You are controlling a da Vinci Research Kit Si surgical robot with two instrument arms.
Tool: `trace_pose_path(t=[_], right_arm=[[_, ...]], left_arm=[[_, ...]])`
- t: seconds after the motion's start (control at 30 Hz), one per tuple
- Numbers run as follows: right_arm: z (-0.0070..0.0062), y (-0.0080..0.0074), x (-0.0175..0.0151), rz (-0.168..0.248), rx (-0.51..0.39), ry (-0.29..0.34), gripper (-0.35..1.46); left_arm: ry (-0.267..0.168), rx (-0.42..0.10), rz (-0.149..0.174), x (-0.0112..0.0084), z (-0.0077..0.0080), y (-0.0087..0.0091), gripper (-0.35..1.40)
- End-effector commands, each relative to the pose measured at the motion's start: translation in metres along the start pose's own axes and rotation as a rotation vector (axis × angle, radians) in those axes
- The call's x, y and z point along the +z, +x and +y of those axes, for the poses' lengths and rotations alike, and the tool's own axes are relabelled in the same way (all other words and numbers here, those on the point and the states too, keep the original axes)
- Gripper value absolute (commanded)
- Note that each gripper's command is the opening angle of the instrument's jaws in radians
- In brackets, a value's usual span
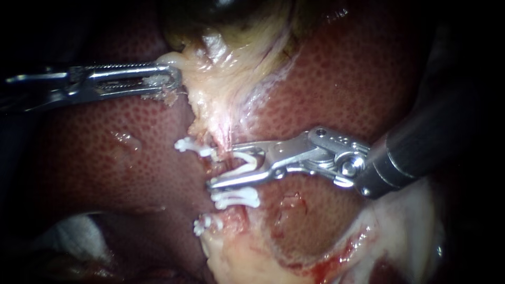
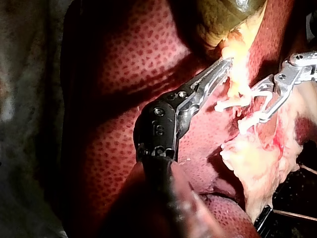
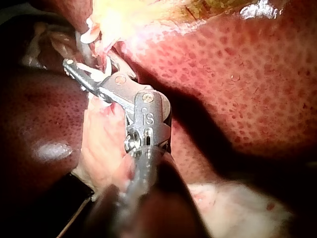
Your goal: Clipping third clip right tube
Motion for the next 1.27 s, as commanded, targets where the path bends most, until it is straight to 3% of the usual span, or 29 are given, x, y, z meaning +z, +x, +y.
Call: trace_pose_path(t=[0.03,0.3,0.4,1.27], right_arm=[[-0.0001,0.0000,0.0000,0.000,0.010,0.000,0.19],[0.0001,-0.0001,-0.0005,0.001,0.039,0.001,-0.15],[0.0000,-0.0002,-0.0006,0.001,0.074,0.002,-0.35],[0.0000,-0.0007,-0.0012,-0.002,0.090,0.007,-0.35]], left_arm=[[0.000,0.000,0.000,0.0000,0.0000,0.0000,-0.35],[0.000,0.000,0.000,0.0000,0.0000,0.0000,-0.35],[0.000,0.000,0.000,0.0000,0.0000,0.0000,-0.35],[0.000,0.000,0.000,0.0002,-0.0001,0.0000,-0.35]])
